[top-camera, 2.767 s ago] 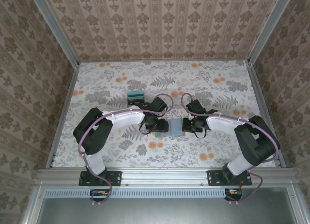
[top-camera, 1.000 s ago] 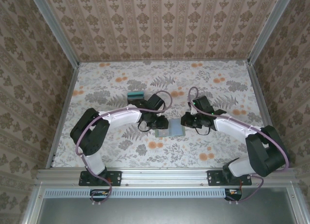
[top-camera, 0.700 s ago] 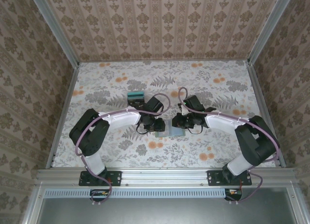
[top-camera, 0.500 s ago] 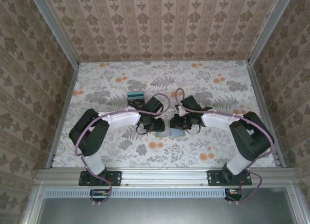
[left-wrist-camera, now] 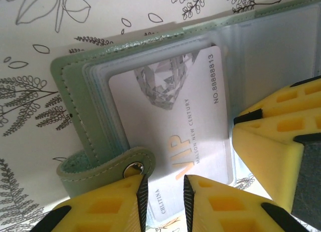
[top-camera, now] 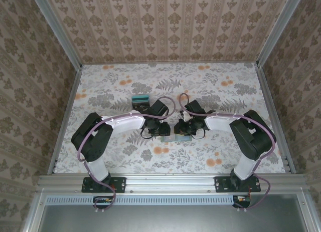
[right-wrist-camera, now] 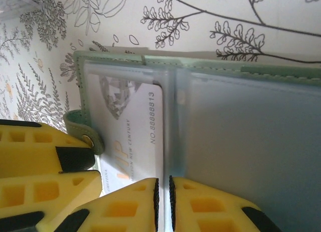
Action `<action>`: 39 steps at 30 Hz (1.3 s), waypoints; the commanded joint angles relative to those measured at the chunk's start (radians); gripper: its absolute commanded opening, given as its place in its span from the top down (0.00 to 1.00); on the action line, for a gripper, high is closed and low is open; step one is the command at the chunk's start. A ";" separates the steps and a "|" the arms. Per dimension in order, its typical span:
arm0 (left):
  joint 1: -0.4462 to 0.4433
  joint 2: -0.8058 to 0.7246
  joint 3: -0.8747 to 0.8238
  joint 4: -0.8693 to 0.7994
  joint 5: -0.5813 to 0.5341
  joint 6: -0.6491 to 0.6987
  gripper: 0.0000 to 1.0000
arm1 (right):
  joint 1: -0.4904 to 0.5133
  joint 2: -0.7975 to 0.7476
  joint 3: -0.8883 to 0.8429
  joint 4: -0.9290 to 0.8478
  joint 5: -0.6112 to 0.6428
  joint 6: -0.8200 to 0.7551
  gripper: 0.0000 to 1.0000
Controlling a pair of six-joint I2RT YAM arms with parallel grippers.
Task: Take the credit cards out of the card holder
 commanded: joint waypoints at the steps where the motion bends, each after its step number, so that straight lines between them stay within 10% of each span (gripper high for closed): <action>1: 0.005 0.024 -0.013 -0.005 0.015 -0.016 0.72 | 0.005 0.018 0.027 0.009 -0.028 0.017 0.82; 39: -0.006 0.073 0.024 -0.042 0.035 -0.002 0.75 | 0.000 0.020 0.065 -0.086 -0.004 0.039 0.80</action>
